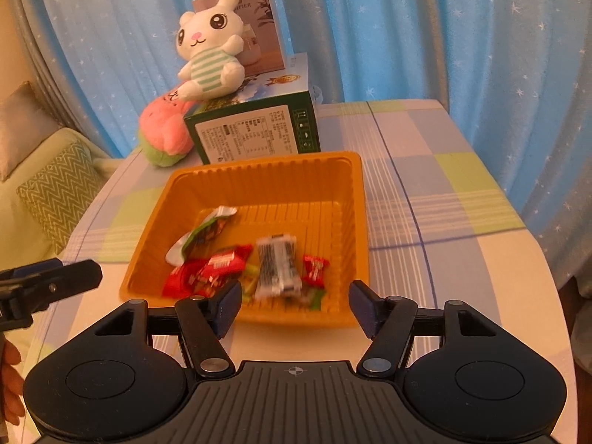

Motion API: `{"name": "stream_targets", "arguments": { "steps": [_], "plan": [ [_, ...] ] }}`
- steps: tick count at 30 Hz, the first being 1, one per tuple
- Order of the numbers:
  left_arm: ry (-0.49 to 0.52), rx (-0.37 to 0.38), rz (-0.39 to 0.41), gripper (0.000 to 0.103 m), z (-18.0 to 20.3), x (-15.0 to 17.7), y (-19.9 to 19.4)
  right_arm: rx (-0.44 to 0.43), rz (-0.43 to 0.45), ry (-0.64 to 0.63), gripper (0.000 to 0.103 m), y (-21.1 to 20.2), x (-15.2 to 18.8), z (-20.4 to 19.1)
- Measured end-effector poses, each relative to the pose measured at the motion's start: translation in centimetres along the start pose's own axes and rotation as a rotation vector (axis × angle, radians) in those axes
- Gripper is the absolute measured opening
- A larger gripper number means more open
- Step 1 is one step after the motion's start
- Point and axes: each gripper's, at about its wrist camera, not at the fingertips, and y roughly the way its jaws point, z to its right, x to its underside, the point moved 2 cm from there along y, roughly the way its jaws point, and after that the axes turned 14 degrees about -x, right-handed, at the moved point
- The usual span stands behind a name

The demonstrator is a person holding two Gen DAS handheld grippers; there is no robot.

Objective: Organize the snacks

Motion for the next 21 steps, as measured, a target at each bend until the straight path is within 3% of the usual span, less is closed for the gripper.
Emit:
{"name": "stream_targets", "arguments": {
  "steps": [7, 14, 21],
  "plan": [
    [-0.007, -0.028, -0.007, 0.102, 0.1, 1.9, -4.8, -0.006, 0.043, 0.021, 0.065, -5.0, 2.3, -1.8],
    [-0.018, -0.075, -0.012, 0.102, -0.3, 4.2, -9.6, -0.019, 0.083, 0.038, 0.078, -9.5, 4.8, -3.6],
    [-0.015, -0.076, -0.015, 0.102, 0.1, 6.9, -13.5, 0.007, 0.093, 0.03, 0.079, -13.0, 7.9, -5.6]
  ]
}}
